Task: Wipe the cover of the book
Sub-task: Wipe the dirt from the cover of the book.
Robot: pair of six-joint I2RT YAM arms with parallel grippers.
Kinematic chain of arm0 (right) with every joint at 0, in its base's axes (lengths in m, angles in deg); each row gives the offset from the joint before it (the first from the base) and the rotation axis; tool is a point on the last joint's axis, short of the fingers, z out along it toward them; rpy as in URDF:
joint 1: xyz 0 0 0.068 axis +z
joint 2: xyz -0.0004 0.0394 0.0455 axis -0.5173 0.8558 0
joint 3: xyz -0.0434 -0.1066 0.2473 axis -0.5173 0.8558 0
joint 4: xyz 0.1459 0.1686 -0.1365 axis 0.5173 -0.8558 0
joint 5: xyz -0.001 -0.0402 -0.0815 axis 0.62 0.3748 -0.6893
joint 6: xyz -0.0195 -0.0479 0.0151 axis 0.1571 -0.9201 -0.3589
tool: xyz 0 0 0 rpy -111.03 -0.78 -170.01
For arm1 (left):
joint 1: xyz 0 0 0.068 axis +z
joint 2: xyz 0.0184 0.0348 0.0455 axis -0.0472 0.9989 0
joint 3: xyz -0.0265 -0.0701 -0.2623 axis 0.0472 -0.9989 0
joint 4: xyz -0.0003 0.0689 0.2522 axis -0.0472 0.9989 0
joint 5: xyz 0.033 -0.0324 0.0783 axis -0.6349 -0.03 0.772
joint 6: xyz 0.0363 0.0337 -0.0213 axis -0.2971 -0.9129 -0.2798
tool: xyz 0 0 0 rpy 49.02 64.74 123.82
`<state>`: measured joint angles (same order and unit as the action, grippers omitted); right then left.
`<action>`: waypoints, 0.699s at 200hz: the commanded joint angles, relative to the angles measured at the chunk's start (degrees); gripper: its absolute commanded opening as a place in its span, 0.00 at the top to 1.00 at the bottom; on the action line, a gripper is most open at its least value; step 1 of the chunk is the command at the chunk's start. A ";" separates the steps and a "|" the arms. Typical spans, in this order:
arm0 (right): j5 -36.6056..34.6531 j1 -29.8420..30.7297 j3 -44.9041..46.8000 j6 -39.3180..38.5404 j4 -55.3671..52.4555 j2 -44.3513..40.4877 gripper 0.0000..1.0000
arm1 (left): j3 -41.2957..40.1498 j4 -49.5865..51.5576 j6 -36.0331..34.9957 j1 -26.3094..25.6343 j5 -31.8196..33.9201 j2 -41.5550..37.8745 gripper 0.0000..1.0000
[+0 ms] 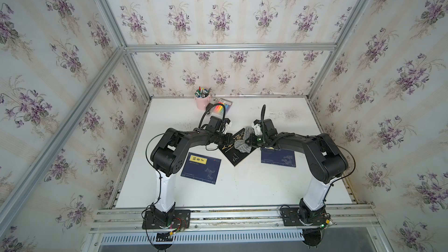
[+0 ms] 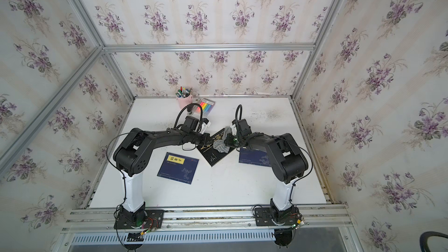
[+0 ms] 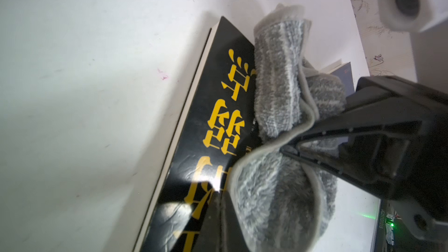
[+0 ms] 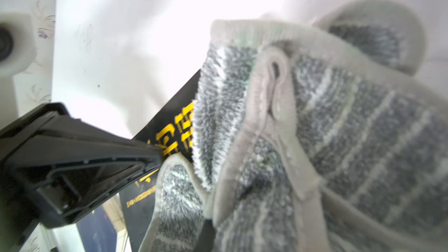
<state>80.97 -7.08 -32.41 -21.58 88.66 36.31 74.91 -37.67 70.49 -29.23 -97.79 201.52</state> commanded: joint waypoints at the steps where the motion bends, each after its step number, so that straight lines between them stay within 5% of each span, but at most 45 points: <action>1: -4.35 -0.70 -1.81 -1.91 -6.19 1.74 1.00 | -1.04 11.67 -0.44 -0.28 8.60 1.40 1.00; 36: -2.38 0.59 -1.93 -0.21 -4.67 2.24 1.00 | -0.83 11.69 -0.50 -0.32 8.77 1.45 1.00; 140: -0.62 18.79 2.25 6.99 1.63 2.29 1.00 | -0.40 11.95 -0.21 -0.33 8.87 1.71 1.00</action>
<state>77.75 9.80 -30.80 -17.15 96.92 37.78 75.19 -37.17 70.49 -29.29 -97.53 201.49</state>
